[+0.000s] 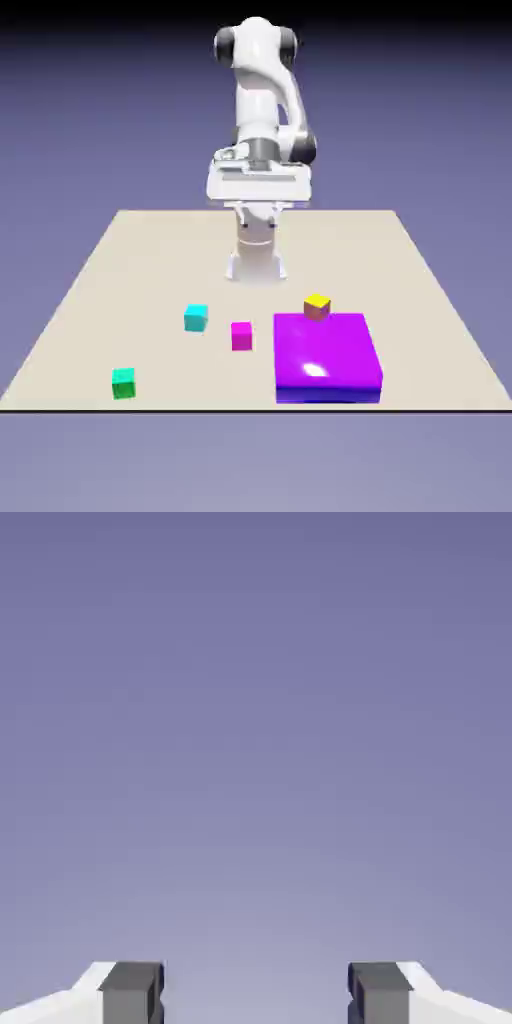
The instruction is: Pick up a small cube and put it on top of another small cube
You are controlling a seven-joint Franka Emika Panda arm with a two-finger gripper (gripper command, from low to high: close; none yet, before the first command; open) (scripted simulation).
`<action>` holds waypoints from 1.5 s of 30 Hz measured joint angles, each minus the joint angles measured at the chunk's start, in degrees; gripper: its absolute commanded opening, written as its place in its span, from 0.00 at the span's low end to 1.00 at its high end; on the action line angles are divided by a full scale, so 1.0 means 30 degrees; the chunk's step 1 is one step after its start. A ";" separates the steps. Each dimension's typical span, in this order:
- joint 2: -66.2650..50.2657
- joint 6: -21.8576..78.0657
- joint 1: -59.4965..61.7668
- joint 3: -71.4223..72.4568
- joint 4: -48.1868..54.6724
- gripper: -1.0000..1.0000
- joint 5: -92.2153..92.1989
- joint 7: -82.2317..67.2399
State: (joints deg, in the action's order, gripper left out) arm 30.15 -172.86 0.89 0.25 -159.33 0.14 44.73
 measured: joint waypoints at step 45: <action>-1.5834 0.8285 1.1967 0.4067 0.9410 0.00 -0.0949 1.8039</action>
State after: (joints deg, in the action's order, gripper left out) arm -17.35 -148.01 36.79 12.45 -131.10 -2.71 98.85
